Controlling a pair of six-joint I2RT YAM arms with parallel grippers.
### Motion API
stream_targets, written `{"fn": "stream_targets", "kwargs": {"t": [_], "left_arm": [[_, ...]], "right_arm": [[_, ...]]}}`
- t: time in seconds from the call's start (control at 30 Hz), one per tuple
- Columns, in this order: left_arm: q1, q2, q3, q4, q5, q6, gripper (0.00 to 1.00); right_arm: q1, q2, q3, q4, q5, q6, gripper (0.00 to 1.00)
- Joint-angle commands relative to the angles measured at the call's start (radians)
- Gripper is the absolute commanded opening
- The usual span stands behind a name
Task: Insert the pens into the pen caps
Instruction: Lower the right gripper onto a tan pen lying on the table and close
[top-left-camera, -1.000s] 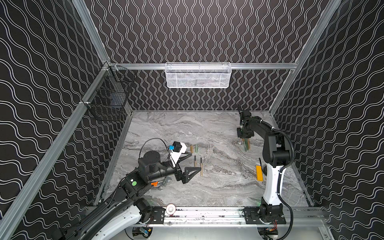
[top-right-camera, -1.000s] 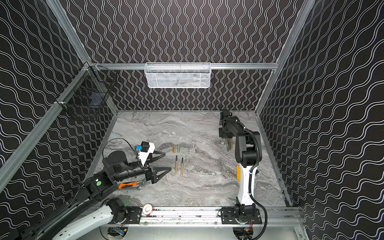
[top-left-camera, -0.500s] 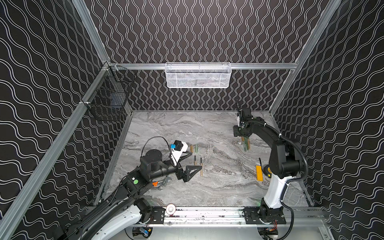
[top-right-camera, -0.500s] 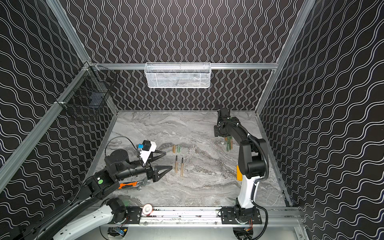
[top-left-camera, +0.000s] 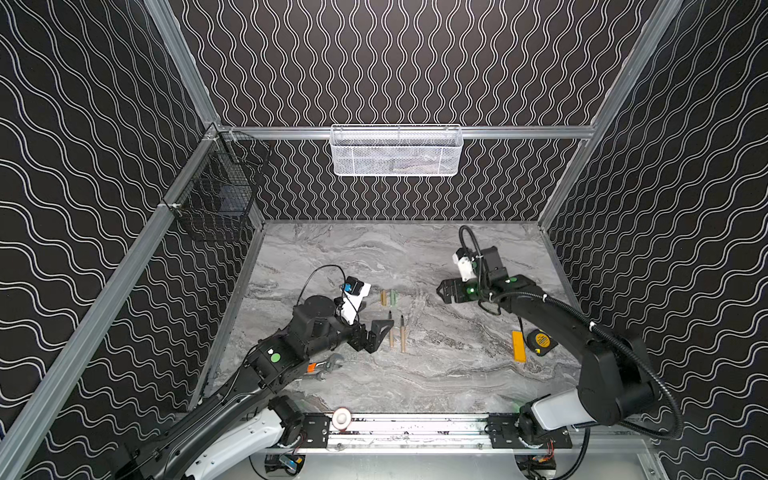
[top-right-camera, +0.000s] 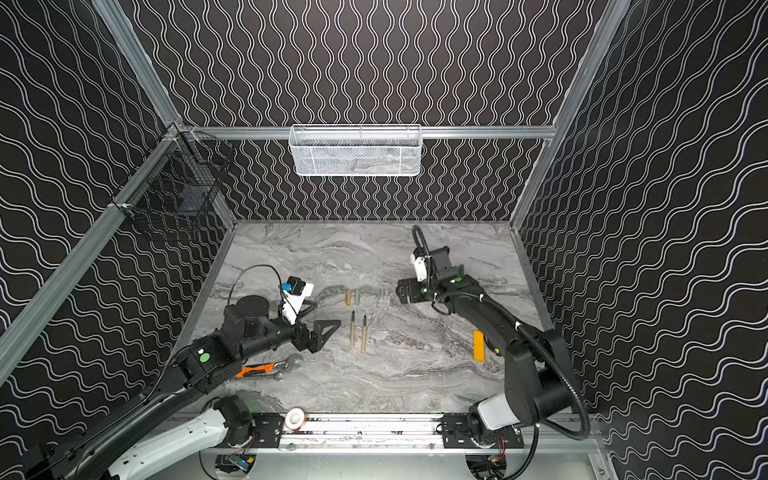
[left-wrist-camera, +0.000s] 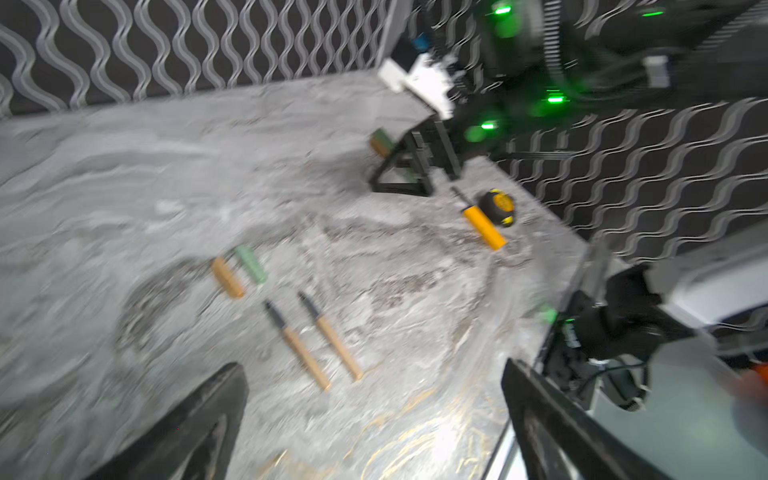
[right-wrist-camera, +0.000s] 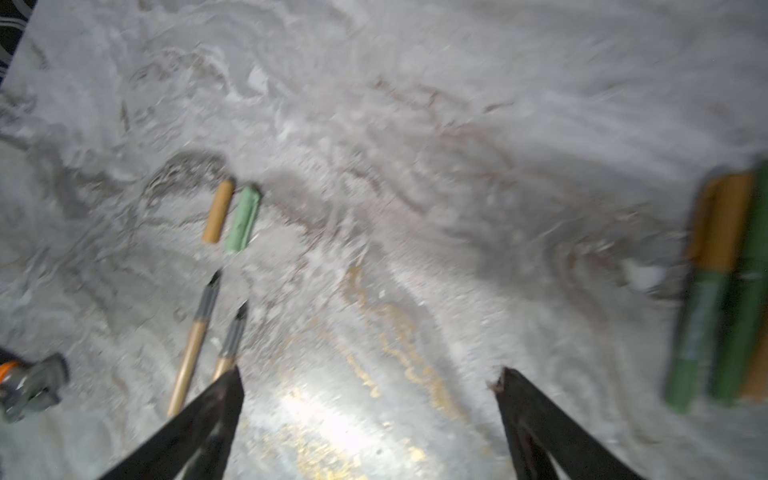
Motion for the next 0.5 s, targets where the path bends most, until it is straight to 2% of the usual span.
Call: {"fn": "stream_targets", "kwargs": {"t": [0.0,0.1,0.17,0.37,0.47], "left_arm": [[0.002,-0.010,0.010,-0.079,-0.137,-0.038,0.99],[0.002,-0.034,0.006,-0.130,-0.216,-0.063,0.99],[0.002,-0.049,0.004,-0.153,-0.245,-0.079,0.99],[0.002,-0.073,-0.010,-0.164,-0.239,-0.093,0.99],[0.002,-0.071,-0.013,-0.156,-0.229,-0.093,0.99]], "right_arm": [[0.085,-0.005,-0.044,0.059,-0.019,0.084,0.92],[0.172,0.028,-0.066,0.082,0.008,0.139,0.83],[0.225,0.064,-0.070,0.101,0.024,0.179,0.71],[0.335,0.180,-0.031,0.116,0.100,0.258,0.45],[0.367,0.232,-0.005,0.136,0.102,0.271,0.42]]}}
